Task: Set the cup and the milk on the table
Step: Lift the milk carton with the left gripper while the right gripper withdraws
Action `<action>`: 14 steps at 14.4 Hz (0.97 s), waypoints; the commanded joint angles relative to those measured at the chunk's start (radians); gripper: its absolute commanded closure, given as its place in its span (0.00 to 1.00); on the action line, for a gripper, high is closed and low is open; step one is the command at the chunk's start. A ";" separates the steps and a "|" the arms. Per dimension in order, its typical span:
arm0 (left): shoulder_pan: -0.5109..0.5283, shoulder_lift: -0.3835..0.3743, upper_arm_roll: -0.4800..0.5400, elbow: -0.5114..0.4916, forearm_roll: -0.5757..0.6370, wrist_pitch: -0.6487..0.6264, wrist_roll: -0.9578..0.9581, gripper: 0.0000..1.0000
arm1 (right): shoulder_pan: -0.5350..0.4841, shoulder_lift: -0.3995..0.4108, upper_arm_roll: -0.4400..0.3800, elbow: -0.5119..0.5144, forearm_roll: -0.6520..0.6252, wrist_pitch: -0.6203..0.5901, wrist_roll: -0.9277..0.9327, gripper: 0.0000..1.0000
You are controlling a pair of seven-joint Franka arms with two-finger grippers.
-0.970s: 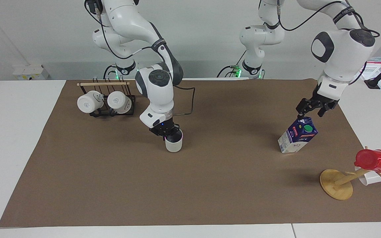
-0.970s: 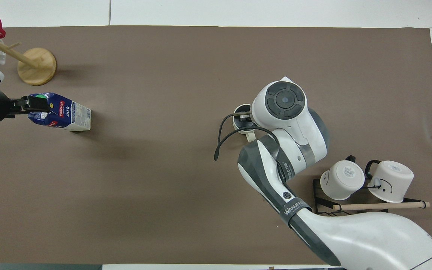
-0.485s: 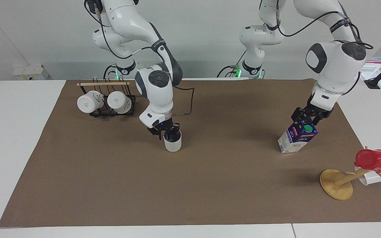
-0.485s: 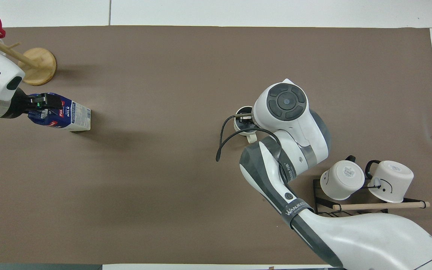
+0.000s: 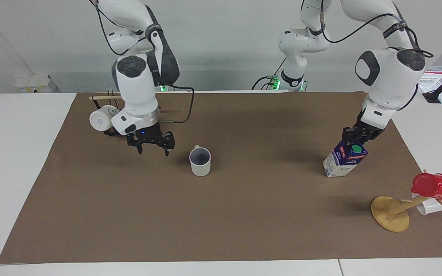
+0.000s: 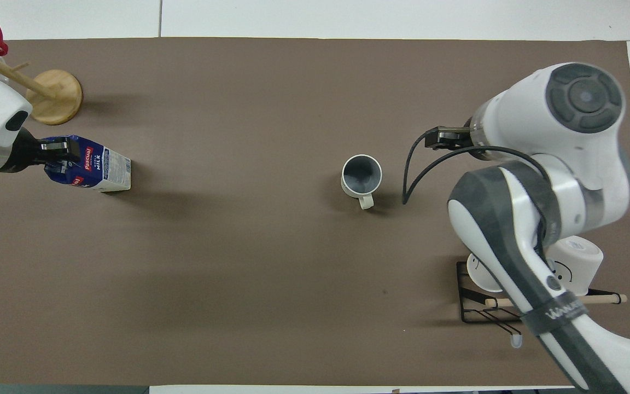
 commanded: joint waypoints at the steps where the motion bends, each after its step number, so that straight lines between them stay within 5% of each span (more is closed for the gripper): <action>1: -0.015 -0.011 0.002 0.072 0.016 -0.085 -0.018 1.00 | -0.078 -0.017 0.009 0.087 -0.015 -0.143 -0.081 0.00; 6: -0.157 -0.004 -0.003 0.090 0.040 -0.068 -0.213 1.00 | -0.187 -0.132 0.006 0.112 0.016 -0.292 -0.163 0.00; 10: -0.351 0.012 -0.003 0.096 0.096 -0.035 -0.480 1.00 | -0.244 -0.134 0.004 0.279 0.011 -0.503 -0.290 0.00; 14: -0.495 0.087 -0.003 0.181 0.096 -0.025 -0.642 1.00 | -0.273 -0.138 0.007 0.278 0.047 -0.528 -0.307 0.00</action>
